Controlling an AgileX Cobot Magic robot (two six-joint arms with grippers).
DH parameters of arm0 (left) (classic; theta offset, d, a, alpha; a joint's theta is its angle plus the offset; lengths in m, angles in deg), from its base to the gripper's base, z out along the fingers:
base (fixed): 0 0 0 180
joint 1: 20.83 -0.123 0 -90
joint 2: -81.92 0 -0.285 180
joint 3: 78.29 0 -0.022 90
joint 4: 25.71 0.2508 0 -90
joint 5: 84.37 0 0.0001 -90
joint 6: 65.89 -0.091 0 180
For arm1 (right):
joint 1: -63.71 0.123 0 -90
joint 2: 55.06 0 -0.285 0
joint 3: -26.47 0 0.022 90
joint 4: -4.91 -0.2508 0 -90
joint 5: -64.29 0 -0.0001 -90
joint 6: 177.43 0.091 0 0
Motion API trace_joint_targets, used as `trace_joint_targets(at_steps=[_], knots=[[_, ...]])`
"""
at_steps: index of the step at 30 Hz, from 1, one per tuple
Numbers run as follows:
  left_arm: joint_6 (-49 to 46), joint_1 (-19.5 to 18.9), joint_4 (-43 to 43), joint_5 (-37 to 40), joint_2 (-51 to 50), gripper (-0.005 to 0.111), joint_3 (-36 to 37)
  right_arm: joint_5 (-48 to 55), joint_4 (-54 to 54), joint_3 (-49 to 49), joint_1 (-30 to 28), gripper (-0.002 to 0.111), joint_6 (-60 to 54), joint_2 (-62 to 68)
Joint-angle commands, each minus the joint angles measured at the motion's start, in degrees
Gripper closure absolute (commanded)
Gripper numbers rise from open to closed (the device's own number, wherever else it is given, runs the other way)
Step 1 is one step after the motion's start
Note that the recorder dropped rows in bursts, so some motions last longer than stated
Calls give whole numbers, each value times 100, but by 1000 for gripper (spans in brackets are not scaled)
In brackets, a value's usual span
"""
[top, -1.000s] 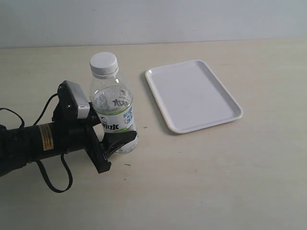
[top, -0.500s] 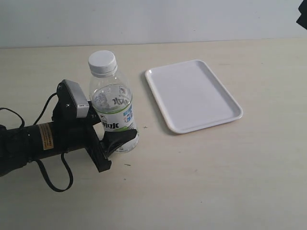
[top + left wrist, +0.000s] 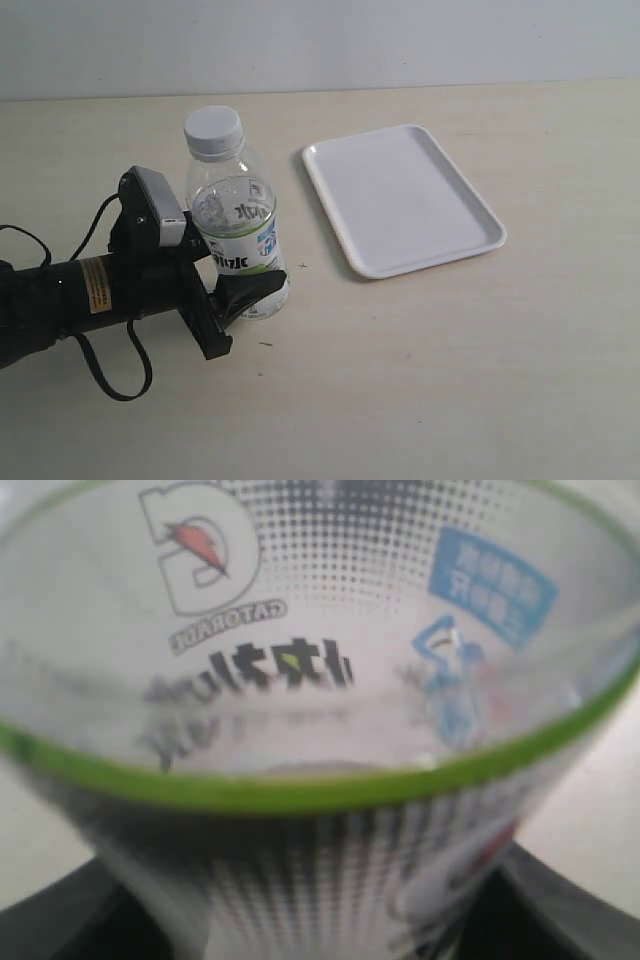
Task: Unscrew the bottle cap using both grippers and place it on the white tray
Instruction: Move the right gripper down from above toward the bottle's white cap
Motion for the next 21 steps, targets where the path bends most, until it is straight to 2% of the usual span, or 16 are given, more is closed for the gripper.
trace_joint_targets(at_steps=[1, 2, 5, 7, 12, 14, 17, 21], knots=[[36, -4, -12, -291, 79, 107, -44, 1768, -1822, -866, -20, 108, -1852, 808], [46, 6, 5, -291, 79, 107, -44, 2298, -2312, -1162, -20, 108, -2347, 1130], [46, 7, 21, -291, 79, 107, -44, 2747, -2973, -1377, -20, 108, -2927, 1669], [46, 7, 21, -291, 79, 107, -44, 2786, -3338, -1377, -20, 100, -3273, 1943], [59, 7, 20, -291, 79, 107, -44, 2928, -4362, -1534, -10, 71, -4575, 2170], [83, 7, 20, -291, 89, 107, -44, 3039, -4463, -1786, 164, 63, -4798, 2238], [251, 7, 53, -226, 152, 107, -85, 3182, -4425, -2118, 606, 59, -5108, 2347], [906, 7, 374, 567, 465, 107, -294, 3169, -3907, -2578, 1122, 54, -5095, 2513]])
